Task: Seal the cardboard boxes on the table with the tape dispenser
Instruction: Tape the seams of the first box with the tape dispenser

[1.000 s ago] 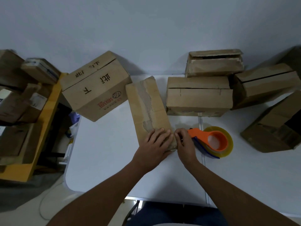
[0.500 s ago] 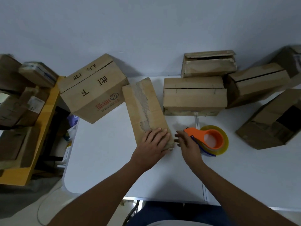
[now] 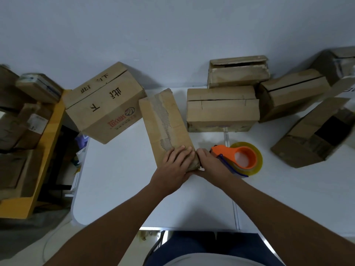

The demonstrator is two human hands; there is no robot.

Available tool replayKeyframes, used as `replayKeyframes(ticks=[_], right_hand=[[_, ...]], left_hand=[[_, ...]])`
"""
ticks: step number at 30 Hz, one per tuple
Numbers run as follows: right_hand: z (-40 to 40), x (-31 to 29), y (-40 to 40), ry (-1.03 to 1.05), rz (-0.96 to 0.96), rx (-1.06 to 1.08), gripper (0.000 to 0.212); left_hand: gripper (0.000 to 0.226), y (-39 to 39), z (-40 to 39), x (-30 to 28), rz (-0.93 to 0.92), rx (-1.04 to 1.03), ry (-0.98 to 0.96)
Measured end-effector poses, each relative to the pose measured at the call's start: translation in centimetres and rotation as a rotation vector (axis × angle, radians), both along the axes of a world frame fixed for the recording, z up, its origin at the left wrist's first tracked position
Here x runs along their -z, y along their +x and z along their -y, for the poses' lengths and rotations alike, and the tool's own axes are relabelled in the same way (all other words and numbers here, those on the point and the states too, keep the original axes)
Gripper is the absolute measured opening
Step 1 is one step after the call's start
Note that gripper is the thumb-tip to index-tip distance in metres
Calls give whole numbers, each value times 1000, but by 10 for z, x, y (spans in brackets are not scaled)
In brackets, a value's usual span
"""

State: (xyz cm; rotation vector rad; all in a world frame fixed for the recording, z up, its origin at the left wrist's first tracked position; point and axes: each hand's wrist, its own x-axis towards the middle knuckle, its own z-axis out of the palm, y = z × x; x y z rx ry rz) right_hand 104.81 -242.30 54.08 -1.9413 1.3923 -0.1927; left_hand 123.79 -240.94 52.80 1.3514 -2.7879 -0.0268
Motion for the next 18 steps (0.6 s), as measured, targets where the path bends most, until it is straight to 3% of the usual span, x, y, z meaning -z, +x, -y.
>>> replayKeyframes(ticks=[4, 7, 10, 13, 16, 18], right_hand=[[-13, -1, -14, -12, 4, 12, 69], [-23, -12, -21, -235, -34, -3, 70], [-20, -19, -2, -375, -75, -157, 56], [-10, -15, 33, -437, -176, -370, 57], [-4, -5, 54, -488, -292, -468, 63], [-4, 3, 55, -494, -328, -453, 62]], left_hand=[[64, -3, 7, -19, -91, -38, 178], [50, 14, 17, -46, -391, -125, 274], [27, 50, 3, -59, -757, -596, 259], [20, 71, -27, -47, -1281, -1251, 645], [36, 71, -54, -25, -1682, -1488, 1049], [44, 64, -67, -18, -1833, -1514, 1181]])
